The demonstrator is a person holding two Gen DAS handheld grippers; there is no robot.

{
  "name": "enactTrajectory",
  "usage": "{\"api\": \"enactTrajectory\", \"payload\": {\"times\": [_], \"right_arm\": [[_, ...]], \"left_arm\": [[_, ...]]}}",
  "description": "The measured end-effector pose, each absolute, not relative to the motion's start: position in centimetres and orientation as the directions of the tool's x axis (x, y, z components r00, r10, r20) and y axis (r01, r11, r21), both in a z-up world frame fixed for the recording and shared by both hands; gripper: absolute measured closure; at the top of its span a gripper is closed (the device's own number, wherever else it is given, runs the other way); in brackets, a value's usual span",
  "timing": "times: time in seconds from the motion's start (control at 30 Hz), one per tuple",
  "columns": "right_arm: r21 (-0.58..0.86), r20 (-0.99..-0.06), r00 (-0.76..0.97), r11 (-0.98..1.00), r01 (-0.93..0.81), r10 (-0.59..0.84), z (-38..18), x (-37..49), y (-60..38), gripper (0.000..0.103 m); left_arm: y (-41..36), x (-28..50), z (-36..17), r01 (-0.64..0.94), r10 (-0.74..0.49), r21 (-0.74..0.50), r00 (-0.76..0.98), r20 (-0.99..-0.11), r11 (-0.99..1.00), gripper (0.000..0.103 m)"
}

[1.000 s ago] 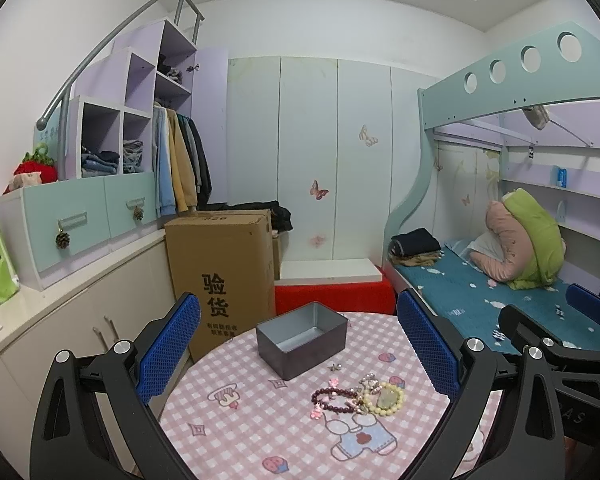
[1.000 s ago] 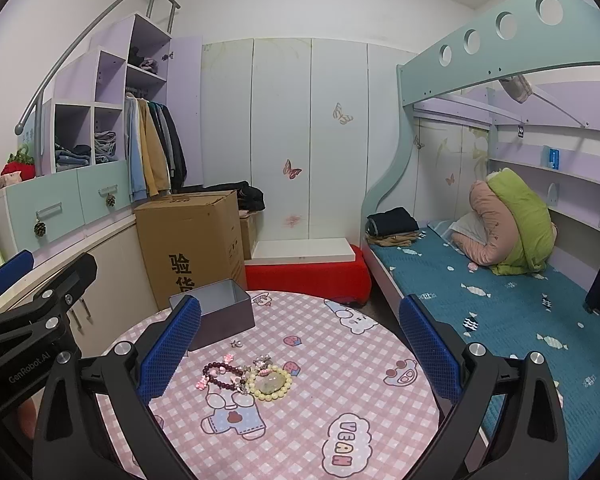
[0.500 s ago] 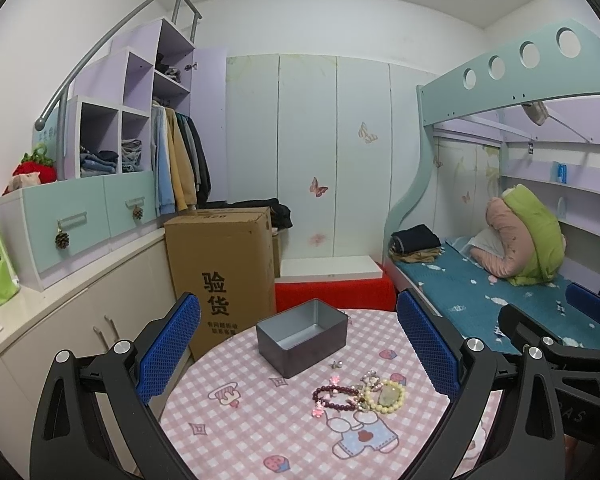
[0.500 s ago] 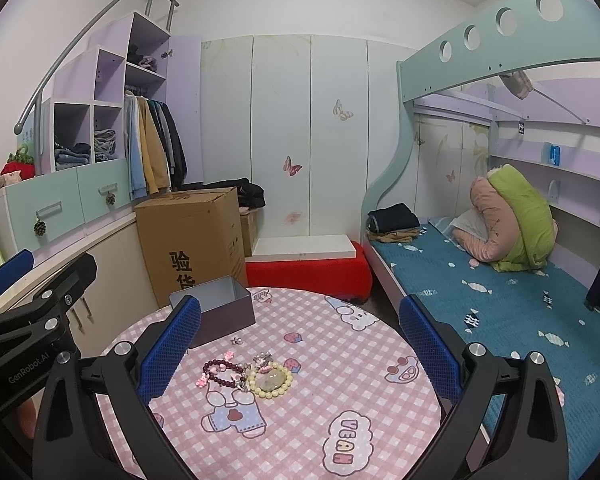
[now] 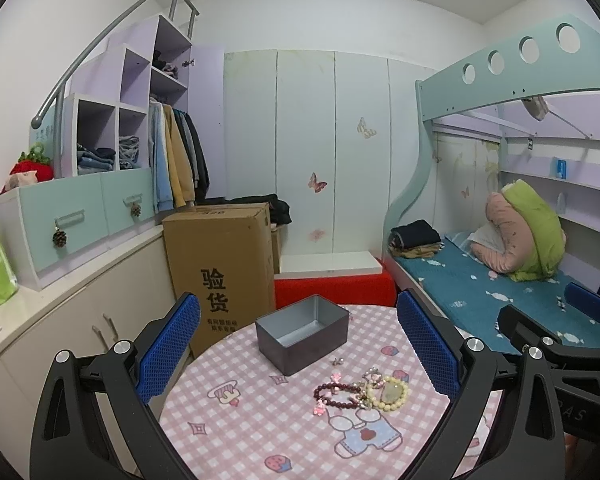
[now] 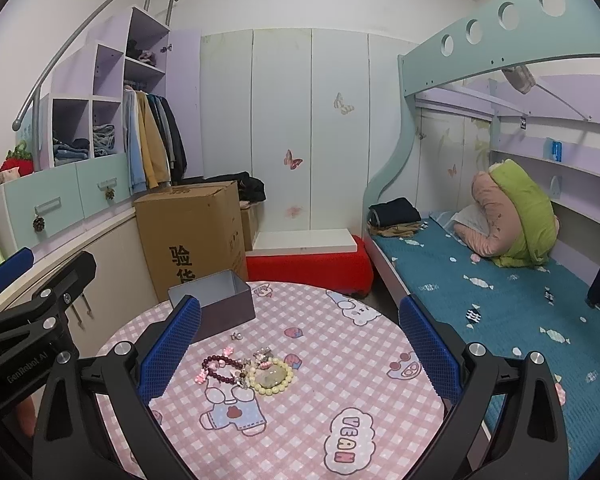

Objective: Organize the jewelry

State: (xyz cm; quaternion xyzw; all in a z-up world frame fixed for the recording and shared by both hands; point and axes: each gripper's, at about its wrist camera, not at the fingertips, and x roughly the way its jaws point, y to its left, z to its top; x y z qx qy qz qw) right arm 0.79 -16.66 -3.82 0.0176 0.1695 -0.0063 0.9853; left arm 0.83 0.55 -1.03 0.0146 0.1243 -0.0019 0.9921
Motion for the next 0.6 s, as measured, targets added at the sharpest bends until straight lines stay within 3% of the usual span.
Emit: {"api": "enactTrajectory", "payload": {"times": [0.6], "right_arm": [[0.042,-0.475,0.879,0.998,0.052,-0.026,-7.1,5.0,-18.3,0.006]], "left_arm": [[2.0,6.2,-5.9,-0.001,-0.008,-0.023,0.919,-0.395,1.000,0.007]]}}
